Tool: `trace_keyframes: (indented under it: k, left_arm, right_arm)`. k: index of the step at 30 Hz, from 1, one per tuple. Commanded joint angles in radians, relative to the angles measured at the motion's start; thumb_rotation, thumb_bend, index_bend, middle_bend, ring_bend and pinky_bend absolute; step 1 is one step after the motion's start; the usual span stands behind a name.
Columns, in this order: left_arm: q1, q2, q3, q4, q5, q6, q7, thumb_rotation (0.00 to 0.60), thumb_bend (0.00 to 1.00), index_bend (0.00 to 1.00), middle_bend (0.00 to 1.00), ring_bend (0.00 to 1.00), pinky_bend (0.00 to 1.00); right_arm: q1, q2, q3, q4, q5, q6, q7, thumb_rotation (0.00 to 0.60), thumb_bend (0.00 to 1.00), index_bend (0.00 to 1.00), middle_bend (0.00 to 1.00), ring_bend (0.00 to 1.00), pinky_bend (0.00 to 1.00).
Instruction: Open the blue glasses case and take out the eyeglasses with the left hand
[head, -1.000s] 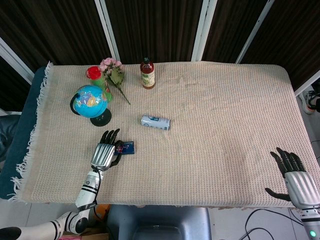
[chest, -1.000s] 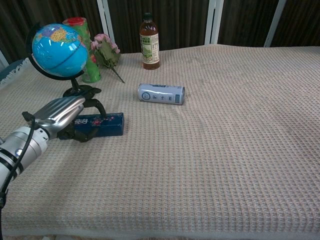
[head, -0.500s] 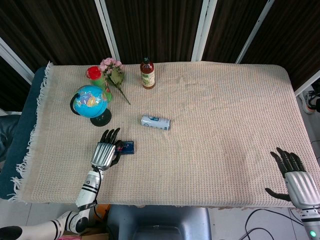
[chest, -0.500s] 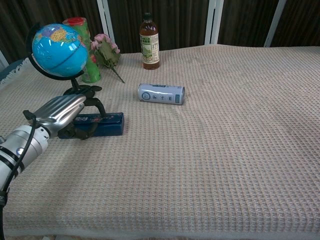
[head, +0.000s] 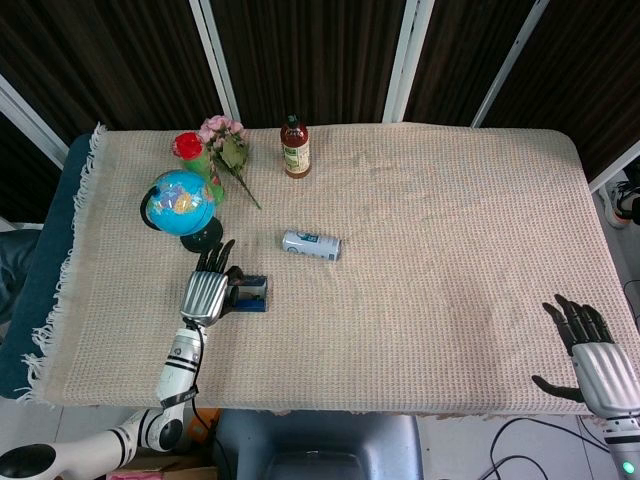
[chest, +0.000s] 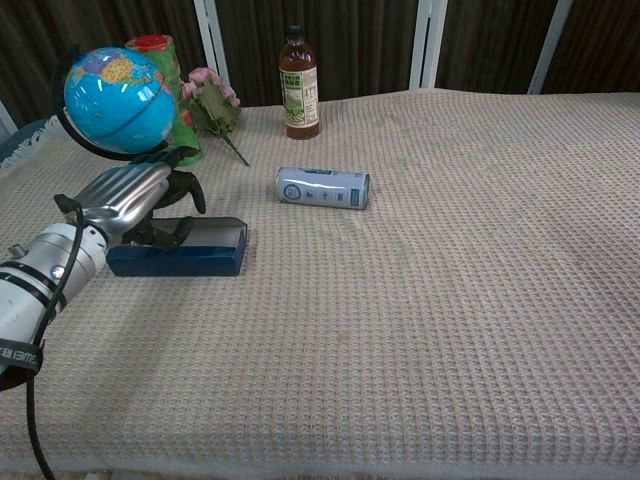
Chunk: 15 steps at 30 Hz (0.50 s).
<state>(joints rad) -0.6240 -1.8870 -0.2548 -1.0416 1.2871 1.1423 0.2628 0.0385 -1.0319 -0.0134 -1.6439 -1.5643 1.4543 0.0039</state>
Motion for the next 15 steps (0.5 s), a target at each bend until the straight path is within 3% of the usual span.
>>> trace_keyframes:
  k: [1,7,11,15]
  left_arm:
    - [-0.039,-0.036,-0.033,0.064,-0.013,-0.004,0.002,0.6,0.49,0.42,0.0,0.0,0.0]
    - [-0.067,-0.062,-0.044,0.115,-0.007,0.013,-0.011,0.6,0.46,0.27,0.0,0.0,0.0]
    - [-0.02,0.015,0.002,-0.017,0.022,0.029,-0.067,0.6,0.49,0.29,0.0,0.0,0.0]
    - [0.03,0.142,0.067,-0.203,0.034,-0.005,-0.09,0.6,0.65,0.37,0.01,0.0,0.0]
  right_arm:
    - [0.001,0.0,0.001,0.0,0.002,-0.001,0.001,0.6,0.19,0.0,0.0,0.0,0.0]
    - [0.0,0.003,0.001,0.0,-0.001,0.001,0.007,0.6,0.19,0.0,0.0,0.0,0.0]
    - [-0.001,0.005,-0.003,0.002,-0.007,0.004,0.012,0.6,0.19,0.0,0.0,0.0,0.0]
    - [-0.002,0.003,-0.005,0.003,-0.013,0.006,0.007,0.6,0.19,0.0,0.0,0.0,0.0]
